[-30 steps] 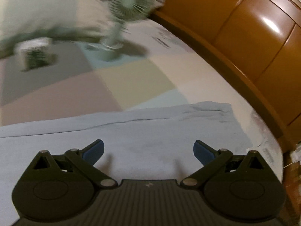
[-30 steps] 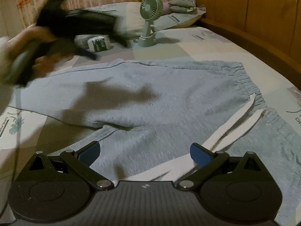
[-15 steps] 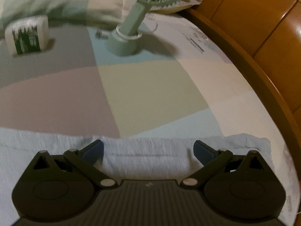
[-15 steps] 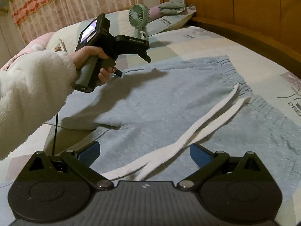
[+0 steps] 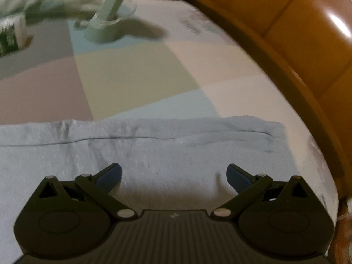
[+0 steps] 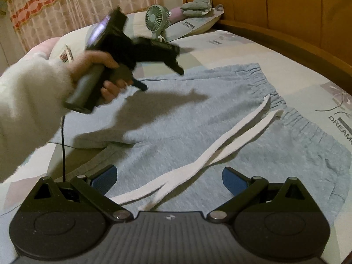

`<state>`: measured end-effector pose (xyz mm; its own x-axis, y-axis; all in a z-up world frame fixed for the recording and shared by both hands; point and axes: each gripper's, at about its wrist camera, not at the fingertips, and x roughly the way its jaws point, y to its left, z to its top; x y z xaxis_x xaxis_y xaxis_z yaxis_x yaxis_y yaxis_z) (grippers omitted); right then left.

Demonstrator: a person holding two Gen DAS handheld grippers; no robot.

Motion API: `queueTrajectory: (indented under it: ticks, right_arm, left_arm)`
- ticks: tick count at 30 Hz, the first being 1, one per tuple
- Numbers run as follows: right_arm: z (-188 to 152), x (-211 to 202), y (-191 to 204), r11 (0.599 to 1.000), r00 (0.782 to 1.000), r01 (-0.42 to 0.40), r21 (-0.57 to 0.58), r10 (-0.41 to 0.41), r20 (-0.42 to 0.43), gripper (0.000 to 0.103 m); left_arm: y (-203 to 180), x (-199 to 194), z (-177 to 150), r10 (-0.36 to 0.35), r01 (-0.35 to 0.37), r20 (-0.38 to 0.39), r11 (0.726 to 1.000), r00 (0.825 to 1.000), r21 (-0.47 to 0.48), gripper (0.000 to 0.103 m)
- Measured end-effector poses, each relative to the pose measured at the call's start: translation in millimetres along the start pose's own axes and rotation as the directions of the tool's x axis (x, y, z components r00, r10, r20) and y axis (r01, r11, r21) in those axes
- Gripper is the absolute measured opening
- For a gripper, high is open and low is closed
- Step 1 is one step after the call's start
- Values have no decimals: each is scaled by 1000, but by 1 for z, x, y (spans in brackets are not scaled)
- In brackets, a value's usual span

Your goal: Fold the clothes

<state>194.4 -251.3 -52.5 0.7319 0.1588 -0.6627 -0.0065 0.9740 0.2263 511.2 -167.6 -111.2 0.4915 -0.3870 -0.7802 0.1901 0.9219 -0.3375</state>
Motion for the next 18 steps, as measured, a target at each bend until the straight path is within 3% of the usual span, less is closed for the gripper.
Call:
queueTrajectory:
  ticks: [5, 7, 9, 12, 14, 18]
  right_arm:
    - [0, 0, -2, 1000, 1000, 10, 4, -10, -3, 103]
    - [0, 1, -2, 1000, 1000, 15, 5, -15, -9, 103]
    - [0, 0, -2, 1000, 1000, 18, -1, -18, -9, 103]
    - [-2, 1, -1, 1000, 1000, 25, -11, -26, -14, 103]
    - [-3, 0, 0, 999, 999, 34, -21, -34, -20, 103]
    - [-2, 0, -1, 998, 998, 56, -33, -56, -17, 103]
  left_arm:
    - [-16, 0, 6, 66, -67, 22, 996, 998, 59, 101]
    - [-22, -12, 4, 26, -28, 29, 997, 999, 77, 101]
    - [-32, -24, -2, -60, 58, 16, 993, 998, 100, 102]
    - [-45, -24, -11, -156, 163, -61, 977, 986, 135, 102]
    - [-52, -15, -16, -181, 195, -103, 968, 978, 156, 102]
    - [-55, 14, -19, -105, 119, -89, 978, 990, 171, 102]
